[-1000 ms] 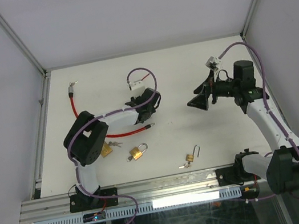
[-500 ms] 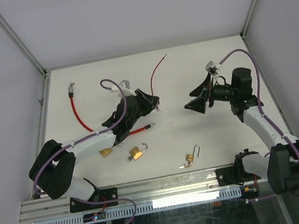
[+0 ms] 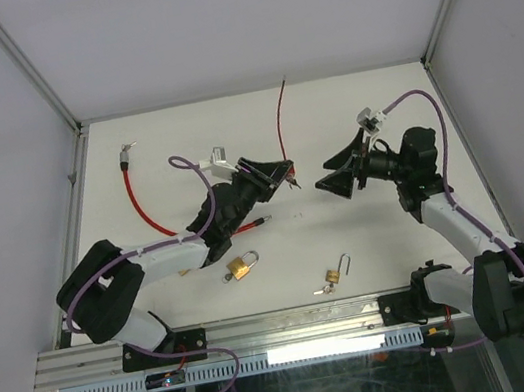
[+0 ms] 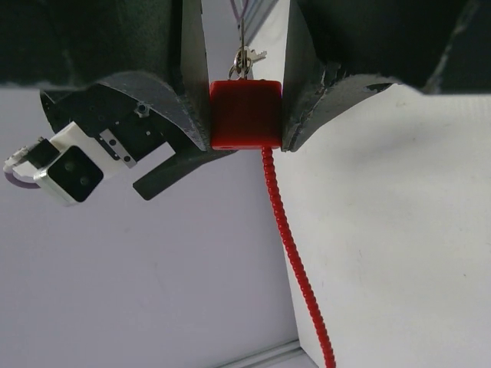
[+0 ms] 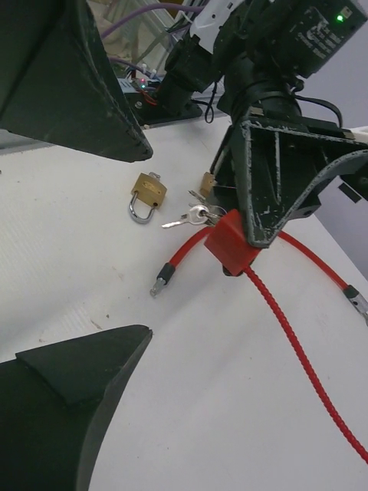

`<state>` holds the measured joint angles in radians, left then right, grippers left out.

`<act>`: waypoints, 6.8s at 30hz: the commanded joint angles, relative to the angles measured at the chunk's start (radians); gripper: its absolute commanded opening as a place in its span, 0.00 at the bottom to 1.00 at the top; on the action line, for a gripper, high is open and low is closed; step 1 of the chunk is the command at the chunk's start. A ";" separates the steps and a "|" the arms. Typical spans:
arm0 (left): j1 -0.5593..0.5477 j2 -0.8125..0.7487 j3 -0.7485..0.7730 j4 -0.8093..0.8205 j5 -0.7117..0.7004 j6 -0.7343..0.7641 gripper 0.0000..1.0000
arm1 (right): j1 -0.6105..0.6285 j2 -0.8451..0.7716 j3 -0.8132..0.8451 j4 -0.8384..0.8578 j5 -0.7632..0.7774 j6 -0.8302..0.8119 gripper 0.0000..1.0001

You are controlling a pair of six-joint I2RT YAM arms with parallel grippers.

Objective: Lock with the key
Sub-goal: Pick up the lock from the center of the board.

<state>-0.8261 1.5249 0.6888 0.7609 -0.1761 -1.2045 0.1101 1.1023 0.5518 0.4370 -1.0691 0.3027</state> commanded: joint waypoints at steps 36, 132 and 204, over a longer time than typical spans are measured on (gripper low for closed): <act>-0.148 0.158 0.113 0.179 -0.162 -0.145 0.01 | 0.112 0.019 0.030 -0.025 0.207 -0.005 0.64; -0.140 0.076 0.007 0.168 -0.235 -0.130 0.03 | 0.075 0.044 0.159 -0.272 0.049 -0.179 0.48; -0.163 0.115 0.059 0.135 -0.221 -0.097 0.58 | 0.149 0.037 0.097 -0.126 0.267 -0.025 0.00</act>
<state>-0.9821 1.6886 0.7624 0.8127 -0.4091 -1.3235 0.2695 1.1664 0.6392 0.2302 -0.7444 0.2581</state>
